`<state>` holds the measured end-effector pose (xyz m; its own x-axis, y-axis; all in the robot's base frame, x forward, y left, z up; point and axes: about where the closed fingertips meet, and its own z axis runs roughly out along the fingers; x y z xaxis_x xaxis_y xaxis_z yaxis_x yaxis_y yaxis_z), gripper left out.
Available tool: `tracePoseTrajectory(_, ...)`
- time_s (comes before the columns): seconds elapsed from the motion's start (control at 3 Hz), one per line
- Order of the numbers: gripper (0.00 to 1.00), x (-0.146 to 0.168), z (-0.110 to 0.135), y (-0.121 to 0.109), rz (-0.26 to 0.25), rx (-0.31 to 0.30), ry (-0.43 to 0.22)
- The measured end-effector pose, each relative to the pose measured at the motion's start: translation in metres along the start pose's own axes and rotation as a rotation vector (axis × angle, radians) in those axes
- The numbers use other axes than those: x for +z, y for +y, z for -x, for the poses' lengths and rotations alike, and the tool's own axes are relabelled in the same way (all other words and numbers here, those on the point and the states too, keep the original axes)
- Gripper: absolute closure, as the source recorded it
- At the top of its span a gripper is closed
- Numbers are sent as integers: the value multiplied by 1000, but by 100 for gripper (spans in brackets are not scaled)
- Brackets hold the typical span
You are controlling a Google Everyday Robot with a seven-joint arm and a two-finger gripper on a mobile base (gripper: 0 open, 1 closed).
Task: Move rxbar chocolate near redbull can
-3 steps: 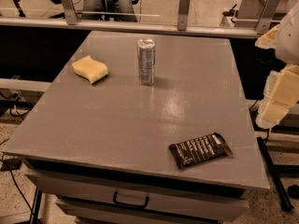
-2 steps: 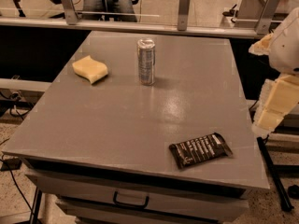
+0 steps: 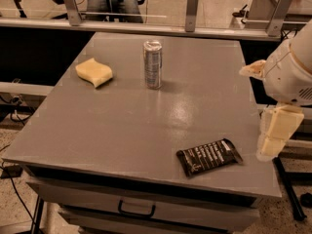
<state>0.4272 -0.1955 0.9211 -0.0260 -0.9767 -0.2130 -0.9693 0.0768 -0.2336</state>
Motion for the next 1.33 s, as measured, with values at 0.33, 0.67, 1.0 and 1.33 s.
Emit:
tracePoseTrajectory(0.33,0,18,2,12,73,-76,6)
tracePoseTrajectory(0.67,0,39,4,26,134,-151,-19)
tracePoseTrajectory(1.0,0,56,4,36,167,-179,-31)
tracePoseTrajectory(1.33,0,71,10,46,197,-200,-36)
